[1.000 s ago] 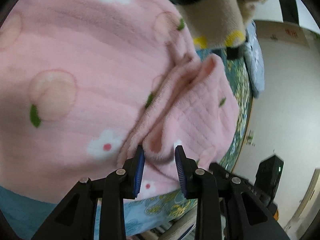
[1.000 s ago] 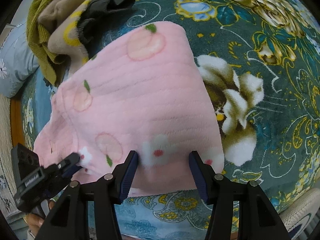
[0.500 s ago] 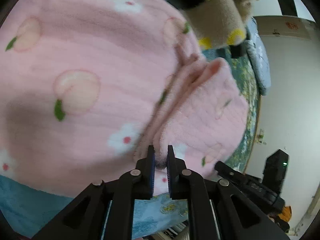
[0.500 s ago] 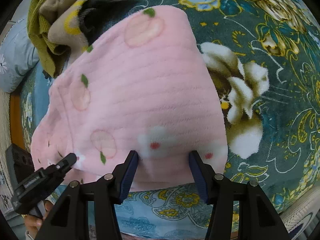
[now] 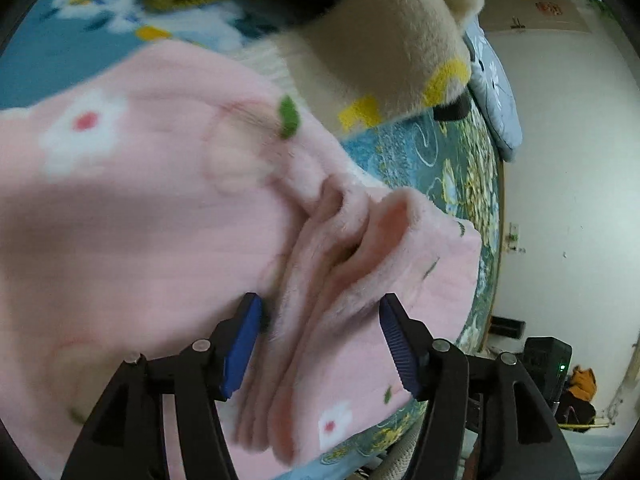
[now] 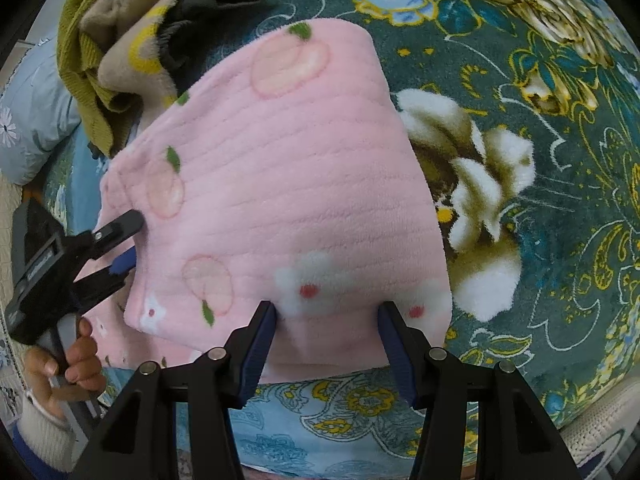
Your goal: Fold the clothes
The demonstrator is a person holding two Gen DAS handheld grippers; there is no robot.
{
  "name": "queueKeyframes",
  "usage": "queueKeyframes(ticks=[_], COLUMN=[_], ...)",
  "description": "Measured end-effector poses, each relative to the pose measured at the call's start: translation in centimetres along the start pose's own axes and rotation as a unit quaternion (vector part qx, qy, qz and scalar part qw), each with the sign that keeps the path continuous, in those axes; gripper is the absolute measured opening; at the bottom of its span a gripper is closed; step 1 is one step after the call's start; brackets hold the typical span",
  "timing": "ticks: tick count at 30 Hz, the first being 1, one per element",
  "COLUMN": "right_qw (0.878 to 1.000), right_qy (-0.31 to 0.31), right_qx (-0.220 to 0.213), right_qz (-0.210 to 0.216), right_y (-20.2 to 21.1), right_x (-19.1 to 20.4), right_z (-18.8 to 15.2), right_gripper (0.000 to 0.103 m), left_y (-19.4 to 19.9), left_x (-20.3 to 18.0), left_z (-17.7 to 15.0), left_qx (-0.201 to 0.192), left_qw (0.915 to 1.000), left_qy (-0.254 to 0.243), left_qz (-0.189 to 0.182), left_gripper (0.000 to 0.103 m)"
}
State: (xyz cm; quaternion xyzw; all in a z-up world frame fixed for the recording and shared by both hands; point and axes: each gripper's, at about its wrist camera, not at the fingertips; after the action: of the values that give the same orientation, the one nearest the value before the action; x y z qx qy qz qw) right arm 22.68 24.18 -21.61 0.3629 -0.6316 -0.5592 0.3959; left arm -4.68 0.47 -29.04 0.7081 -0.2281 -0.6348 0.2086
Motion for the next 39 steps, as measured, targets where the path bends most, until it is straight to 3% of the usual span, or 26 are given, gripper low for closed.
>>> queueKeyframes(ticks=[3, 7, 9, 19, 22, 25, 28, 30, 31, 34, 37, 39], right_qw=[1.0, 1.0, 1.0, 0.999, 0.999, 0.999, 0.998, 0.997, 0.996, 0.993, 0.993, 0.995], right_qy=[-0.004, -0.013, -0.015, -0.011, 0.008, 0.025, 0.036, 0.046, 0.048, 0.057, 0.061, 0.059], right_qx=[-0.001, -0.005, -0.006, -0.032, -0.04, -0.044, -0.051, -0.066, -0.076, -0.105, -0.097, -0.084], right_qz=[0.001, 0.004, 0.004, 0.02, 0.014, 0.01, 0.017, 0.018, 0.017, 0.016, 0.012, 0.006], right_y=[0.2, 0.5, 0.7, 4.4, 4.9, 4.7, 3.8, 3.7, 3.6, 3.5, 1.9, 0.6], right_x=[-0.2, -0.6, -0.8, -0.8, -1.1, -0.8, -0.1, 0.9, 1.2, 1.9, 2.8, 3.2], right_z=[0.2, 0.4, 0.5, 0.2, -0.5, -1.3, 1.0, 2.1, 2.4, 3.5, 5.3, 5.9], right_gripper=[0.057, 0.057, 0.057, 0.057, 0.057, 0.057, 0.057, 0.057, 0.055, 0.036, 0.022, 0.018], left_y=[-0.2, 0.0, 0.3, 9.3, 9.6, 9.8, 10.7, 11.5, 11.9, 12.7, 11.2, 10.5], left_x=[0.3, 0.7, -0.1, -5.8, -4.0, 0.4, 3.6, 3.5, 3.1, 2.8, 3.6, 5.0], left_z=[0.1, -0.3, -0.8, -4.1, -4.1, -4.0, -4.1, -4.0, -4.0, -3.9, -3.8, -4.1], left_qx=[0.005, -0.013, -0.024, -0.076, -0.06, -0.056, -0.063, -0.077, -0.086, -0.1, -0.092, -0.087], left_qw=[0.9999, 0.9985, 0.9988, 0.994, 0.9959, 0.996, 0.9944, 0.9942, 0.994, 0.9931, 0.9923, 0.9909], left_qy=[0.013, 0.052, 0.042, -0.079, -0.057, -0.002, 0.035, 0.028, 0.019, 0.013, 0.045, 0.062], left_qz=[-0.009, -0.015, -0.011, 0.004, 0.037, 0.07, 0.077, 0.07, 0.066, 0.061, 0.069, 0.081], left_gripper=[0.058, 0.022, 0.017, 0.014, 0.015, 0.015, 0.015, 0.015, 0.015, 0.015, 0.015, 0.015])
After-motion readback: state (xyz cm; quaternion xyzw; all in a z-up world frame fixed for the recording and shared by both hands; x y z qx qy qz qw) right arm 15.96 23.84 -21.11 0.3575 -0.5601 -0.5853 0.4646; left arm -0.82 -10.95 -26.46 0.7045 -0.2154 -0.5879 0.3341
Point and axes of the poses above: each gripper's, at about its wrist camera, not at the fingertips, and y roughly against the way its jaws point, x to its left, z to its top, and after that the axes turned 10 degrees about -z, right-handed
